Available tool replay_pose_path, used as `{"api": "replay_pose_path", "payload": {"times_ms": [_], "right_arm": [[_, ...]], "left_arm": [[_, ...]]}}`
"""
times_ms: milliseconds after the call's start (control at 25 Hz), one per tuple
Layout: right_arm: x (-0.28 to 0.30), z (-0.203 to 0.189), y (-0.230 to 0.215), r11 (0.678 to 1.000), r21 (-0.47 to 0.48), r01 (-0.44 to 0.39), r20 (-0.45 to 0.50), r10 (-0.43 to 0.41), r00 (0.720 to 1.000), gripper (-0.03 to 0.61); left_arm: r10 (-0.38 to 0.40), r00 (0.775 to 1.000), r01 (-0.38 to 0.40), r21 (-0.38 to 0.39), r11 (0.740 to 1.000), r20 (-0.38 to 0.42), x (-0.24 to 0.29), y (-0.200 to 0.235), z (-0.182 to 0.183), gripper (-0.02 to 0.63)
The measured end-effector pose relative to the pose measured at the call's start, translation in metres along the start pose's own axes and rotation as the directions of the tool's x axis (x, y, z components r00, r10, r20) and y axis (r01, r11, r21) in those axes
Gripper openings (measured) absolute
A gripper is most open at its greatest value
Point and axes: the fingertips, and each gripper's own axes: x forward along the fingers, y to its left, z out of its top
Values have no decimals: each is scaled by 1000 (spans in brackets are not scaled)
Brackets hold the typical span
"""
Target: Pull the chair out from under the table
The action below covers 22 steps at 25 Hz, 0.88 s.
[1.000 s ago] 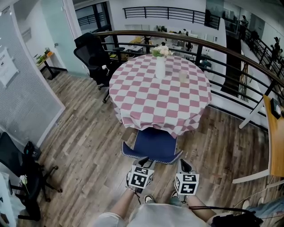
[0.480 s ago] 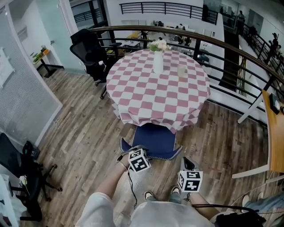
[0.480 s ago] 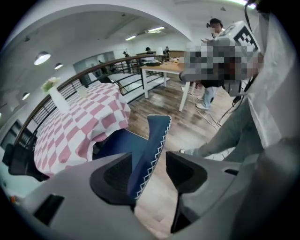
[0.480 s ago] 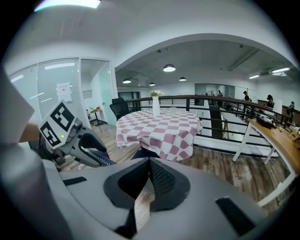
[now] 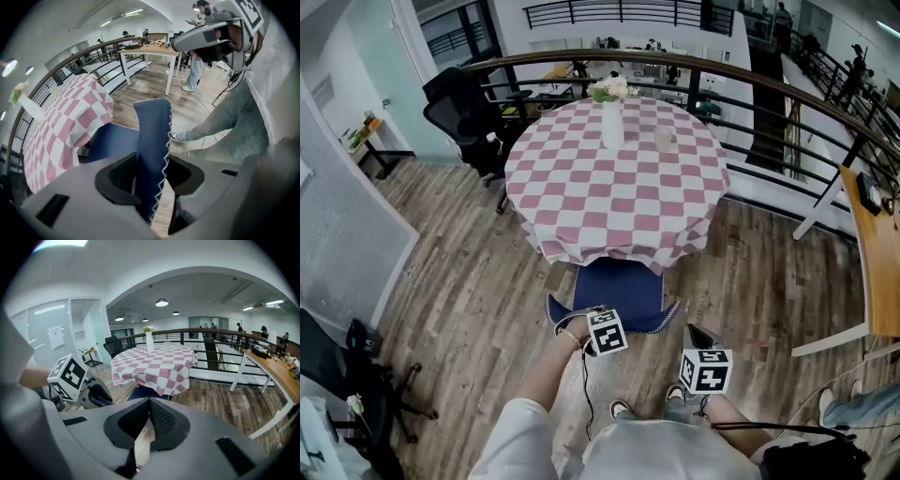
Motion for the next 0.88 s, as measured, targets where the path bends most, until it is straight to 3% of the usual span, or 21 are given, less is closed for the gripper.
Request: {"api": "replay_pose_path", "payload": {"times_ms": [480, 880], "right_arm": [[10, -6, 8, 998, 52, -22, -17, 23, 1000, 18], [13, -4, 6, 997, 67, -27, -17, 28, 999, 18]], "left_arm": [[-15, 1000, 15, 39, 999, -7, 0, -4, -1, 118], [-72, 997, 73, 41, 997, -19, -2, -28, -3, 103]]}}
